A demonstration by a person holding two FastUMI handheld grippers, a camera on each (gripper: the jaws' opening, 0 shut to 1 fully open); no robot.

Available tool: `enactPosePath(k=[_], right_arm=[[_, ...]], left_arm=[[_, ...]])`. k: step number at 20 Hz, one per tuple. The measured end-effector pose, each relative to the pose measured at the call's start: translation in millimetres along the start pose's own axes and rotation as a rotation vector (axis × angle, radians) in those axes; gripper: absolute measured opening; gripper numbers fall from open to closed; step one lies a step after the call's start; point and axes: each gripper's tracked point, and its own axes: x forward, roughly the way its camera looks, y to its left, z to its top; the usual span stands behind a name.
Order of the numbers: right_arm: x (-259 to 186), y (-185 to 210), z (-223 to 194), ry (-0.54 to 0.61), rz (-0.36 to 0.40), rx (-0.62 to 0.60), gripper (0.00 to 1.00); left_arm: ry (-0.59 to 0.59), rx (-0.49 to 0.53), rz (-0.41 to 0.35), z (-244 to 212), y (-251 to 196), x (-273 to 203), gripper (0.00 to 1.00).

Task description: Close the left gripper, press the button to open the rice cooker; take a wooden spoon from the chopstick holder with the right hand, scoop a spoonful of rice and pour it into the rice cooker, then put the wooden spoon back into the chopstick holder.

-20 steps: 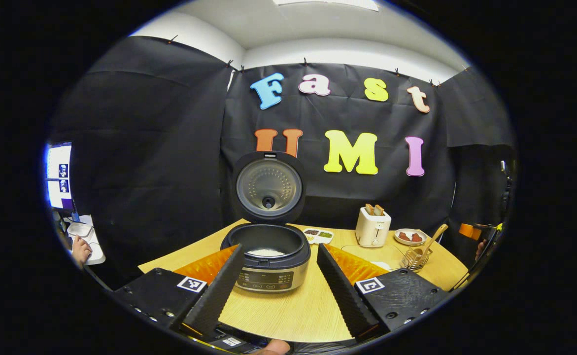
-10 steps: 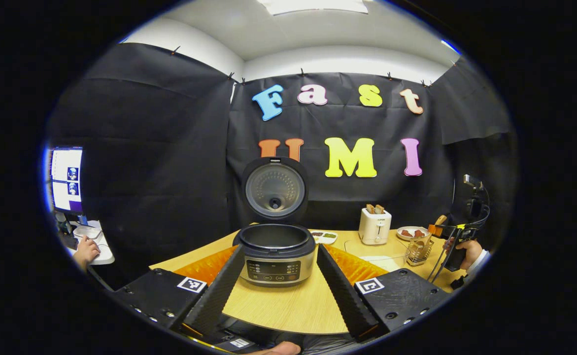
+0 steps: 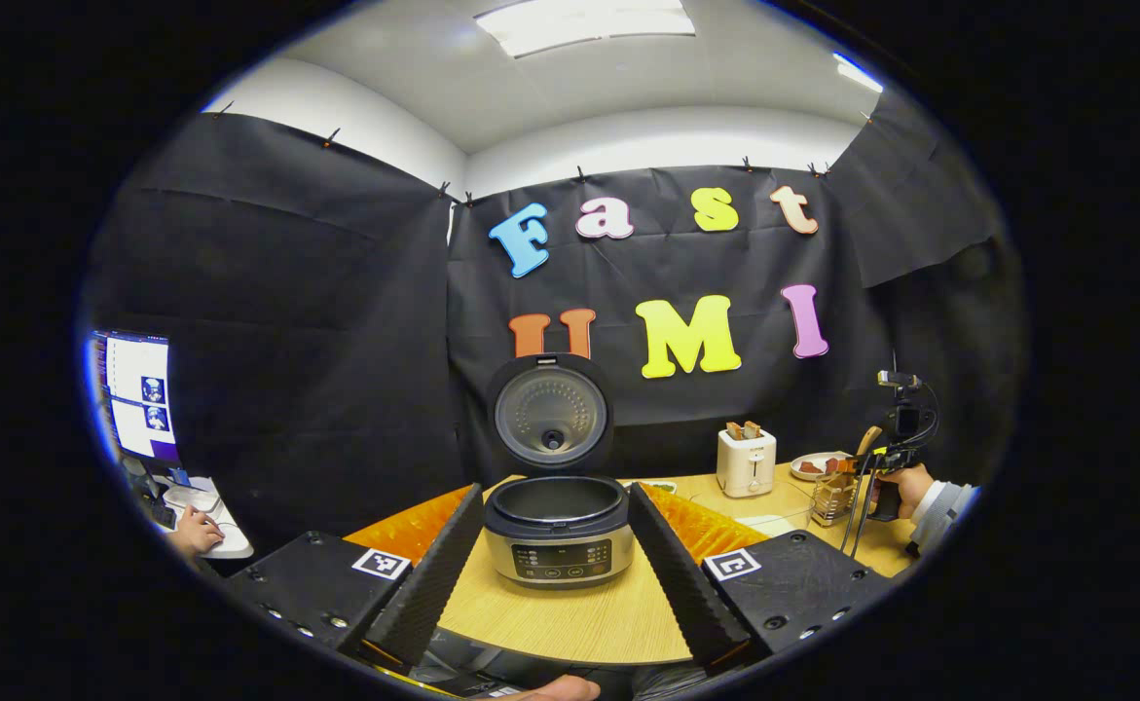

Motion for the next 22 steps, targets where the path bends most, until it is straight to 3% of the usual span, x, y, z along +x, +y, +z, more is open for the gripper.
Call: enactPosePath(k=[2,3,4,11,17,22], right_arm=[[-9.4,16.9,8.2,-0.015,0.038,0.019,0.28],[-12.2,16.8,12.4,-0.026,0.020,-0.007,0.17],[-13.8,21.7,20.8,-0.049,0.027,-0.035,0.14],[-61.4,76.3,76.5,-0.162,0.066,-0.195,0.12],[-93.9,142.5,95.8,-0.219,0.137,-0.185,0.12],[-87.9,189.1,65.6,-0.220,0.180,-0.252,0.10]], left_arm=[[0.007,-0.025,-0.010,-1.8,1.8,-2.2,0.94],[0.013,-0.037,-0.006,-2.7,5.2,-3.3,0.94],[0.015,-0.046,-0.009,-1.5,6.9,-4.2,0.95],[0.019,0.015,0.032,-2.9,20.5,-11.4,0.94],[0.028,-0.003,0.020,-3.6,21.9,-15.5,0.94],[0.022,-0.027,0.053,-0.3,40.4,-16.4,0.93]])
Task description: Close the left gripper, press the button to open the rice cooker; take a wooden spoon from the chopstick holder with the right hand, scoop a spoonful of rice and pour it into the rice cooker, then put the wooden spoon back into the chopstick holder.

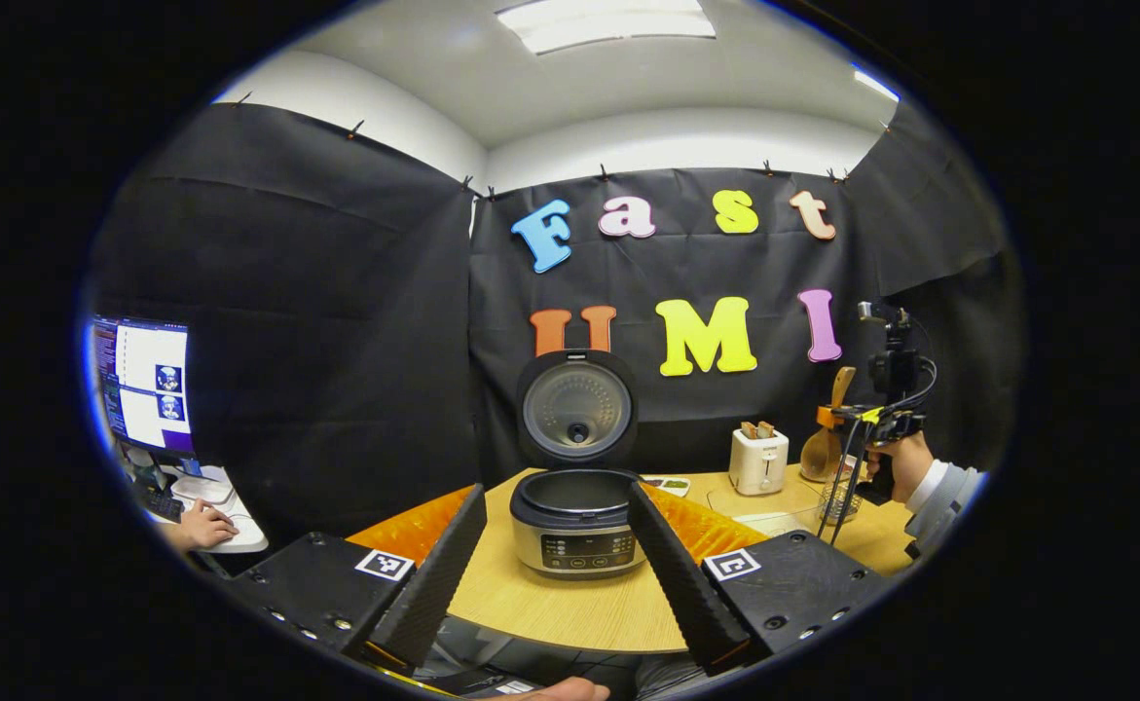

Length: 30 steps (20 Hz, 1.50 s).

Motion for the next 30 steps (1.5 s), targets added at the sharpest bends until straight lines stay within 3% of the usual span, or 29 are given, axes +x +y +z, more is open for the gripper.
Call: enactPosePath(k=[9,11,12,14,16,24,28,30], right_arm=[[25.6,36.3,-92.5,0.221,0.043,0.049,0.09],[29.9,20.9,-106.6,0.233,-0.017,-0.009,0.09],[30.0,21.9,-120.9,0.266,-0.011,-0.007,0.10],[26.8,48.4,-137.0,0.310,0.090,0.153,0.09],[23.6,59.2,-136.5,0.331,0.130,0.255,0.09],[24.7,93.2,-133.5,0.379,0.175,0.329,0.09],[23.0,116.3,-130.2,0.451,0.273,0.502,0.09],[24.2,113.5,-129.5,0.473,0.273,0.577,0.09]], left_arm=[[0.008,-0.004,0.015,-8.1,16.5,3.0,0.93],[0.032,-0.021,0.004,-17.9,12.0,5.7,0.93],[0.041,-0.024,-0.001,-21.3,11.4,7.0,0.93],[0.056,-0.018,-0.004,-27.1,9.4,10.9,0.93],[0.066,-0.004,-0.012,-31.9,4.4,11.1,0.93],[0.073,0.013,-0.024,-34.6,-2.7,11.0,0.93],[0.075,-0.002,-0.024,-36.2,2.7,10.1,0.93],[0.075,-0.002,-0.021,-36.0,5.9,10.0,0.93]])
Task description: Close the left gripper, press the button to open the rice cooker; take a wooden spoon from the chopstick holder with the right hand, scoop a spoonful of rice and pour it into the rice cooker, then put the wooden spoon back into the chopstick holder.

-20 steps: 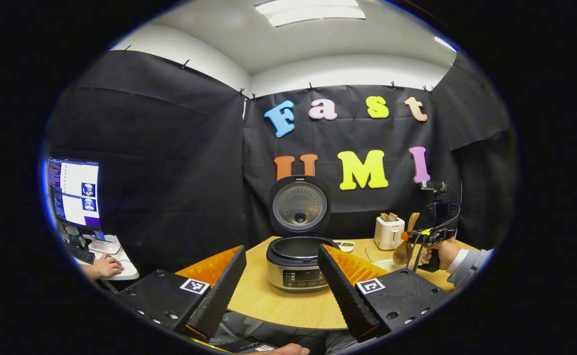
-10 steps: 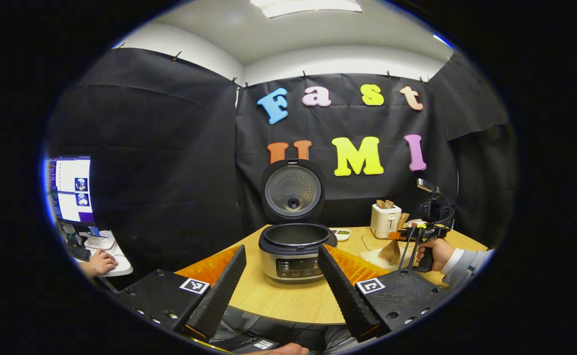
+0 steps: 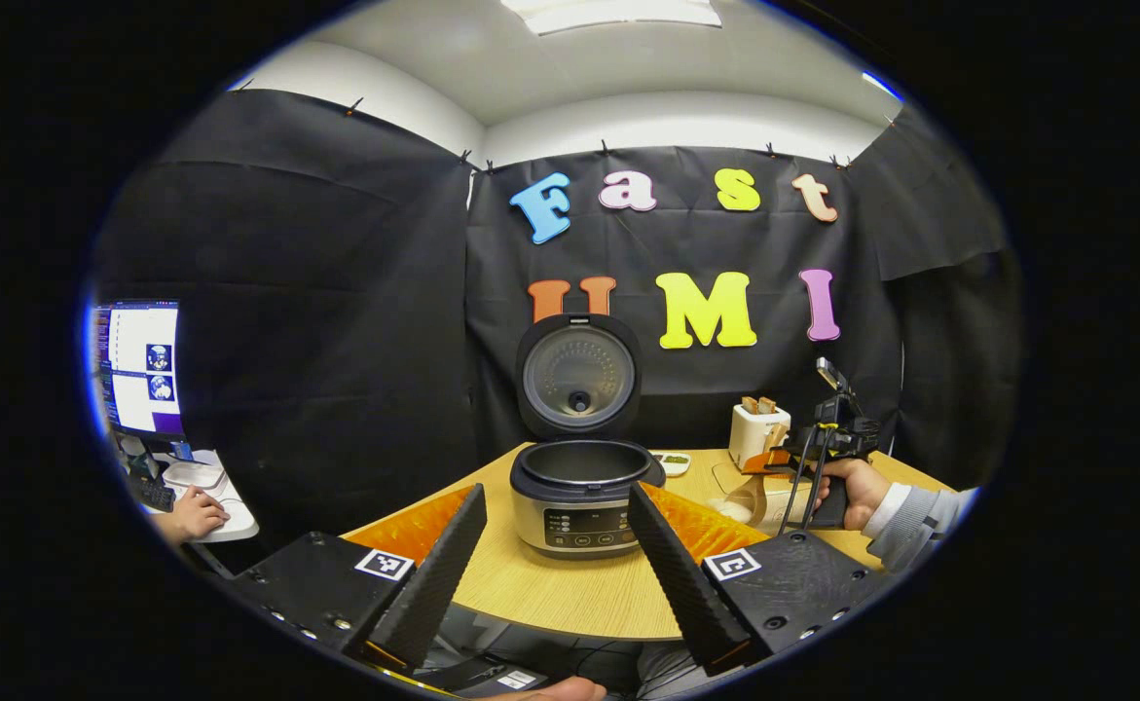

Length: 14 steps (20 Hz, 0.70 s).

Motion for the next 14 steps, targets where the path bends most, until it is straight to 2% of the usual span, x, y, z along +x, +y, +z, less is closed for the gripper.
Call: enactPosePath(k=[2,8,14], right_arm=[[-3.9,4.8,10.2,0.008,0.053,0.085,0.09],[-12.6,-28.8,25.9,-0.015,0.023,0.298,0.09],[-41.7,-46.4,58.7,-0.139,0.025,0.359,0.09]], left_arm=[[0.000,0.002,0.000,0.4,1.3,-1.0,0.93],[0.002,0.011,0.000,0.7,2.3,-3.9,0.93],[0.010,0.004,-0.020,-0.2,1.6,-7.8,0.93]])
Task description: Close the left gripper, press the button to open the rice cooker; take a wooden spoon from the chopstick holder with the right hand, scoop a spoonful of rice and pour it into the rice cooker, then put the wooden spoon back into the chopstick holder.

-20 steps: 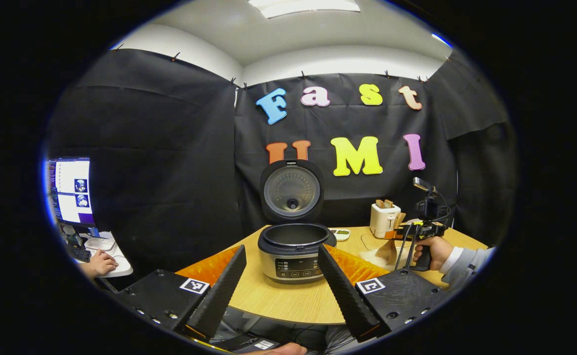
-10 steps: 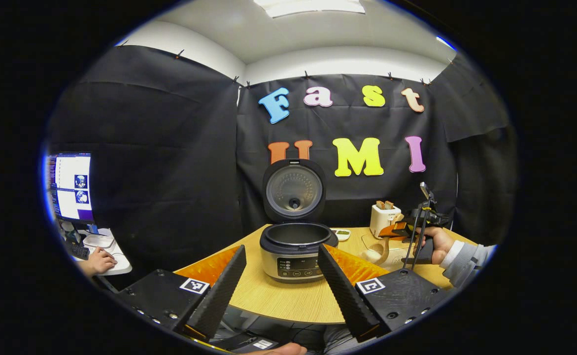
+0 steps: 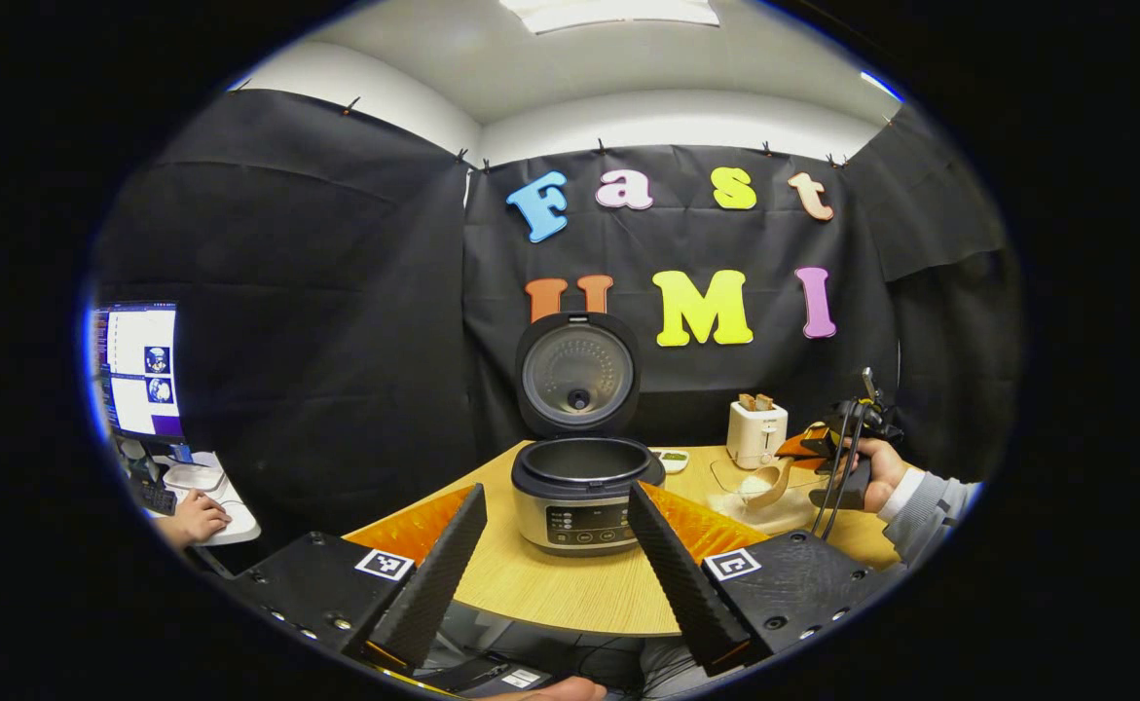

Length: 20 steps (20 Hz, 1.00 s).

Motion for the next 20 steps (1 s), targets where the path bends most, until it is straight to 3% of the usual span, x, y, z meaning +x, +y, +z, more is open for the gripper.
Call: enactPosePath(k=[6,13,20], right_arm=[[-25.6,19.3,29.1,-0.063,0.107,0.229,0.09],[-28.8,55.6,6.8,0.015,0.219,0.463,0.08],[3.0,123.4,-27.5,0.066,0.224,0.372,0.08]], left_arm=[[-0.008,0.018,0.021,4.8,11.8,-6.1,0.93],[-0.011,0.021,0.020,12.1,26.2,-15.7,0.93],[0.019,0.034,-0.050,11.8,27.9,-31.6,0.93]])
